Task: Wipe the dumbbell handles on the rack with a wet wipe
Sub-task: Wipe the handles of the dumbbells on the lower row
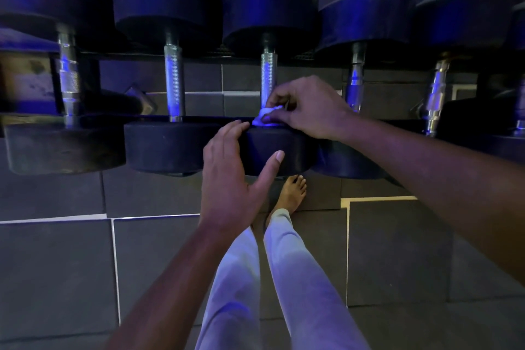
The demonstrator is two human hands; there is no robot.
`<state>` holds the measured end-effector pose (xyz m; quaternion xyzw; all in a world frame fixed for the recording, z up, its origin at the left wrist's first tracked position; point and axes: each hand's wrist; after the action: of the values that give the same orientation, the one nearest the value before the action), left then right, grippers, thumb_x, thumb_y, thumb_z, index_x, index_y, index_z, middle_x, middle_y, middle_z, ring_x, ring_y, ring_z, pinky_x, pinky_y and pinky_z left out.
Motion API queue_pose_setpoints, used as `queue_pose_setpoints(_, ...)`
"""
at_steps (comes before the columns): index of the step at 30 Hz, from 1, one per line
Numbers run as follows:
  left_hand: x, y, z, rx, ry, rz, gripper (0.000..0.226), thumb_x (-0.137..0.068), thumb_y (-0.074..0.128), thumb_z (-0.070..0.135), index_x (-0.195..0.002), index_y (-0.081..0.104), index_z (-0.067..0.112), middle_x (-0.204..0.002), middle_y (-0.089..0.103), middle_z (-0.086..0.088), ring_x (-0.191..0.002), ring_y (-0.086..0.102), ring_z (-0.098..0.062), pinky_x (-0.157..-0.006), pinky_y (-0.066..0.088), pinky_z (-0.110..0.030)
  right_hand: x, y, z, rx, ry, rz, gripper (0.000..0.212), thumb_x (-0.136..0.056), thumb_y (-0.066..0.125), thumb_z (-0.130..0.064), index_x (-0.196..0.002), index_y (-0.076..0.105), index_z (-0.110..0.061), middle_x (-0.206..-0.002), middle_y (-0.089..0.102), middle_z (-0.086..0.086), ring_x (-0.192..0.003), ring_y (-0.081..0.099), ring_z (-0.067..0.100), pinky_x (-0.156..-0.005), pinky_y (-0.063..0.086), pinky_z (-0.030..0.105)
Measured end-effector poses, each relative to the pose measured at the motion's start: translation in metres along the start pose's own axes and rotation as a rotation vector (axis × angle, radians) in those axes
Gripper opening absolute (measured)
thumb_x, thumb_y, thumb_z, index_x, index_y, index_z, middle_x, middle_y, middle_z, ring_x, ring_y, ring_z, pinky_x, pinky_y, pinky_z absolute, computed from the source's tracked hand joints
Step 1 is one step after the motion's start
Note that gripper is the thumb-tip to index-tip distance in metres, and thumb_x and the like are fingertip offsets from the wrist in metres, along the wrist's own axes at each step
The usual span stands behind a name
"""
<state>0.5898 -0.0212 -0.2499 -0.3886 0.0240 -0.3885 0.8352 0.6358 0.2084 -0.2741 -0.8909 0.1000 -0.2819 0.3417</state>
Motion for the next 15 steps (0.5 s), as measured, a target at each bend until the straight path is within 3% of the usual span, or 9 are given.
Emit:
queue_pose_setpoints(4,0.001,0.001,0.000,0.004,0.005,-0.001,0.073,-0.099,0.075,0.056,-0.154,0.051,0.014,-0.158,0.052,0.001,-0.150,0.044,-0.022,-0.125,0.036,-0.040,-0.001,0.007,-0.001,-0.074,0.029,0.285,0.029,-0.084,0.078,-0.056,-0.095,0.079,-0.030,-0.084,0.074,-0.014,-0.077,0.067,0.003,-0.070,0.054,0.032)
queue_pose_setpoints(10,0.001,0.000,0.000,0.008,0.012,-0.005,0.073,-0.099,0.075,0.055,-0.155,0.051,0.013,-0.159,0.051,0.002,-0.150,0.043,-0.020,-0.126,0.035,-0.038,-0.031,0.010,-0.017,-0.244,0.211,0.650,0.024,-0.083,0.077,-0.046,-0.086,0.079,-0.022,-0.075,0.074,-0.009,-0.069,0.068,0.011,-0.064,0.054,0.035)
queue_pose_setpoints(15,0.002,0.001,-0.001,0.011,0.013,-0.006,0.074,-0.099,0.075,0.054,-0.156,0.050,0.014,-0.160,0.050,0.002,-0.151,0.042,-0.019,-0.126,0.034,-0.039,-0.044,0.018,-0.027,-0.379,0.381,0.803,0.017,-0.080,0.082,-0.036,-0.082,0.079,-0.019,-0.068,0.073,-0.009,-0.064,0.068,0.009,-0.060,0.053,0.030)
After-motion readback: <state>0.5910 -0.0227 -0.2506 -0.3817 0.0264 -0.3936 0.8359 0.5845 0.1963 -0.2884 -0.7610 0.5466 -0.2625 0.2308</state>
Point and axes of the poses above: each hand's wrist, its own x-axis away from the middle knuckle, its own y-axis out of the palm, z = x × y
